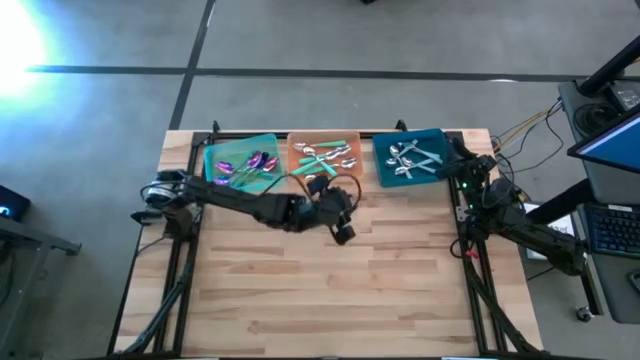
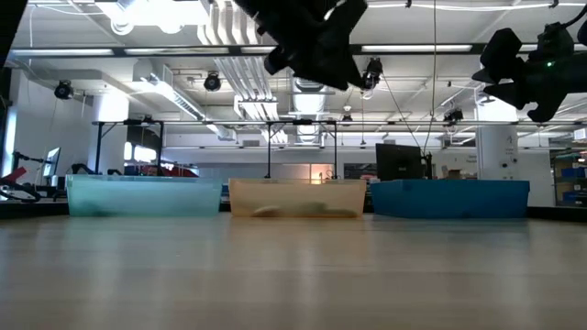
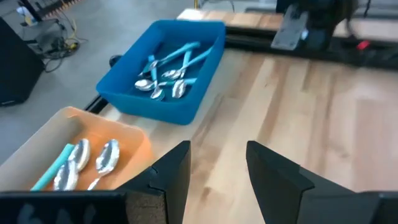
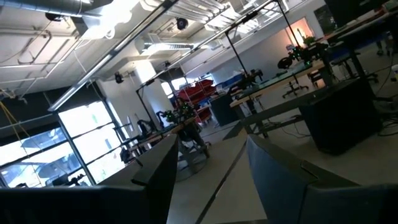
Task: Sort silverware by color (type)
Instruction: Return to Home Position
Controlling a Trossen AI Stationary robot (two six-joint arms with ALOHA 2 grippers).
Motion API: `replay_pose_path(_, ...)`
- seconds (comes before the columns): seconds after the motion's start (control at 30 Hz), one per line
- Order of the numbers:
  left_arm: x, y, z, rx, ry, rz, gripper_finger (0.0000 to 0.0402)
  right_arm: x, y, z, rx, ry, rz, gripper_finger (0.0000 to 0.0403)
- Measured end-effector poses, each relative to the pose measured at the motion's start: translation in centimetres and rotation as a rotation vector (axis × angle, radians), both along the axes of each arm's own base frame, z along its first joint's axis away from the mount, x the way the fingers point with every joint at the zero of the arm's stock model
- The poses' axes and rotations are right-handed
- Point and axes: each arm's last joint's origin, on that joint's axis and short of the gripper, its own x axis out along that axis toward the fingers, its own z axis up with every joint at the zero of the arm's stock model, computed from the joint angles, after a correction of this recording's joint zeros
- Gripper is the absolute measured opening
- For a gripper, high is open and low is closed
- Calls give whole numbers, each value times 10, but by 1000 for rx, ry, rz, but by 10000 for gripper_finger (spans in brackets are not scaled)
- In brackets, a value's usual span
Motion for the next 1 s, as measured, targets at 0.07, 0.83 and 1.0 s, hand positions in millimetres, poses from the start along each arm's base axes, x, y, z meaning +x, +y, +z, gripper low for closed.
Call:
replay_pose_path(0.07,-3,13,-1,-1,25,-9,141,0,0,0,0,0,0,183)
replay_pose_path(0.83,-211,83,-50,-54,-214,120,141,0,0,0,0,0,0,183)
replay_pose_path(1.0,-244,76,-62,-44,-268,127,141,0,0,0,1,1,0,183)
